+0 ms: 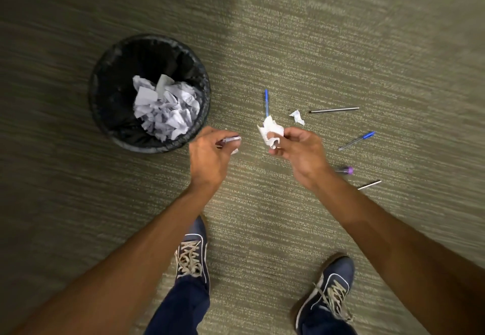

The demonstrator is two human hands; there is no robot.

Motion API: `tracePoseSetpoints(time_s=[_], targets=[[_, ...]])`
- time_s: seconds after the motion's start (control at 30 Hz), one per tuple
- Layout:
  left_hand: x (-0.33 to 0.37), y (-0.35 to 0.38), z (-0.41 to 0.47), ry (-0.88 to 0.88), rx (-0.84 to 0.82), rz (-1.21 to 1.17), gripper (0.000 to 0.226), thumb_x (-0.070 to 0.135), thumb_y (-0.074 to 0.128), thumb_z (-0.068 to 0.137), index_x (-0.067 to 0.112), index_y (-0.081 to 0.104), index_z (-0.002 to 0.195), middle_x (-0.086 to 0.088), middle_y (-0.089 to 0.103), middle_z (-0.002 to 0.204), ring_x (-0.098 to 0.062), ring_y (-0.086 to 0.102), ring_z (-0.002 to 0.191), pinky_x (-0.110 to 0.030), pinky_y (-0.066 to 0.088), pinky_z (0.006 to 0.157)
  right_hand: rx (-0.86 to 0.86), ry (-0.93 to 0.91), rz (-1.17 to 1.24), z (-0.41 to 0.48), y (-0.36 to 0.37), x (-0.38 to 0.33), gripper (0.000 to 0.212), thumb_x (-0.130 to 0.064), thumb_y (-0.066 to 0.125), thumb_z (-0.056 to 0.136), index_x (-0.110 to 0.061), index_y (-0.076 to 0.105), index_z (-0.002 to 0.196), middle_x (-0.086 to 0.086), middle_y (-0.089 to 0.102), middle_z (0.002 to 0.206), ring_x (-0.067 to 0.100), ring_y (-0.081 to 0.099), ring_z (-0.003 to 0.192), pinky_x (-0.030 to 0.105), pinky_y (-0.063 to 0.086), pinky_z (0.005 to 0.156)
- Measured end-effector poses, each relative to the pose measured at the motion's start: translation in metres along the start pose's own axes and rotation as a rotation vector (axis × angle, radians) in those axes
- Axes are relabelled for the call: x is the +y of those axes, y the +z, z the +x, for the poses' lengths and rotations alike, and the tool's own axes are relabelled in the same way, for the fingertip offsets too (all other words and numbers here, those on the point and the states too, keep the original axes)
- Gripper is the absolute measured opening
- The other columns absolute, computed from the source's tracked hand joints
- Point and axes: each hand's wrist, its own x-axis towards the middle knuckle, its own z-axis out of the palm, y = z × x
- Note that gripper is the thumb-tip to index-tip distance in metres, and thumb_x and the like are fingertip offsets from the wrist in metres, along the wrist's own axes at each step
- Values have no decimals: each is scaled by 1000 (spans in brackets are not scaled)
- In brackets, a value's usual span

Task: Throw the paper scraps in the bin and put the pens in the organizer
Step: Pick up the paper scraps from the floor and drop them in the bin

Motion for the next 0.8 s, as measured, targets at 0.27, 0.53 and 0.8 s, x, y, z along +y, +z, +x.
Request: tracePoseSetpoints(time_s=[0.27,0.53,0.8], targets=[[-8,-75,41,-328,265,-391,23,9,81,84,11,79,107,-7,76,97,-7,69,79,-20,58,76,-122,6,72,-19,109,-41,13,5,70,86,6,70,99,5,77,88,15,70,68,27,62,66],[-49,-111,93,-530,380,-604,14,3,63,98,5,69,110,-3,68,83,-8,70,60,-24,60,58,-123,60,-104,15,208,-42,24,7,63,92,9,60,115,19,67,102,37,74,92,43,63,78],[-72,-120,115,-658,379,-595,30,21,48,107,19,57,136,1,68,89,-20,77,72,-31,64,61,-115,130,-225,45,237,-29,36,0,49,99,-5,47,135,13,61,113,37,75,92,44,62,86]])
